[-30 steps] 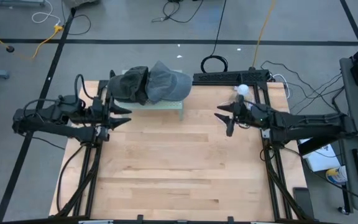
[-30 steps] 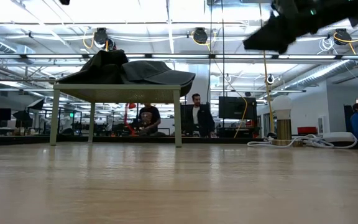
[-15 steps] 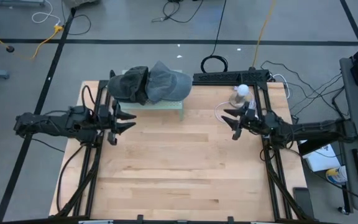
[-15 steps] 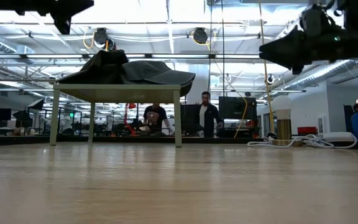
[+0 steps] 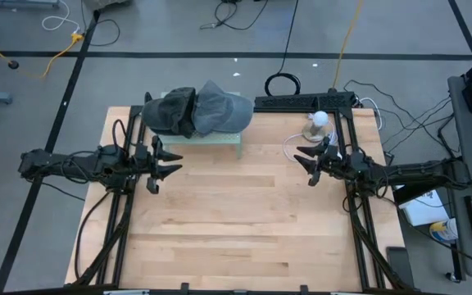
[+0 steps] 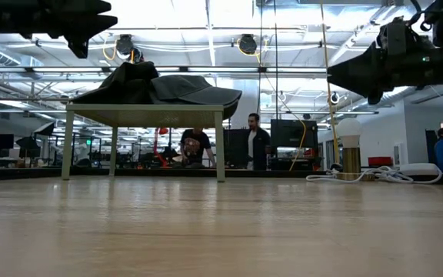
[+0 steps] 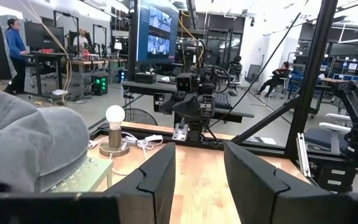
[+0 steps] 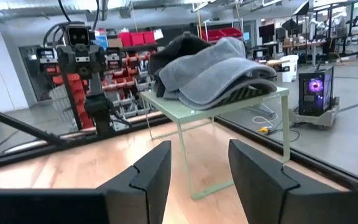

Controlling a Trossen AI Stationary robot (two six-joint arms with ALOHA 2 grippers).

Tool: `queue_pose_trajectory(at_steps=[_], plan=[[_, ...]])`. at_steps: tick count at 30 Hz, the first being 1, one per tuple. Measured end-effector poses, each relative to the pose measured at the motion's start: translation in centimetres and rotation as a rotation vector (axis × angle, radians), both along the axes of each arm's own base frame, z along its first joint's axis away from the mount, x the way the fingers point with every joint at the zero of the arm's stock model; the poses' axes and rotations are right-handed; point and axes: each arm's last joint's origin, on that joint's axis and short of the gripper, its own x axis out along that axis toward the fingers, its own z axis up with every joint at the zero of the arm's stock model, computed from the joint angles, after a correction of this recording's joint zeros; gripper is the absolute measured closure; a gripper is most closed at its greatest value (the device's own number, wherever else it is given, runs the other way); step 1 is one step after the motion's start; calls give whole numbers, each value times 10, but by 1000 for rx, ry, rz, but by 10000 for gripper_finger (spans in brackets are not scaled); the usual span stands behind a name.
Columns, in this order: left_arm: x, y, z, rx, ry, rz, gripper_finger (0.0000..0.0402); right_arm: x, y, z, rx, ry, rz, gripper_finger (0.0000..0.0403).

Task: Pick & Place hat
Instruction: Return to Home Position

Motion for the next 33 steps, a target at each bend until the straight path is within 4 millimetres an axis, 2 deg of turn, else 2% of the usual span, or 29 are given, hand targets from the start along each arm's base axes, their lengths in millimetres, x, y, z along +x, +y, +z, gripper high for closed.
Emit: queue_pose_trajectory(at_steps=[6, 10, 16, 24, 29, 33], plan=[[1, 0, -18, 4, -35, 3, 261, 0, 0, -7, 3, 73, -7, 250], [0, -2, -36, 5, -68, -12, 261, 0, -2, -13, 28, 130, -76, 250], [-4, -5, -57, 0, -104, -26, 261, -1, -4, -13, 37, 126, -137, 250], [-4, -2, -56, 18, -101, 66, 261, -6, -7, -9, 26, 97, -284, 250], [-11, 0, -55, 19, -112, 84, 261, -13, -7, 0, 12, 19, -288, 250], [-20, 2, -55, 0, -121, 93, 261, -18, -5, 0, 4, 23, -253, 250]])
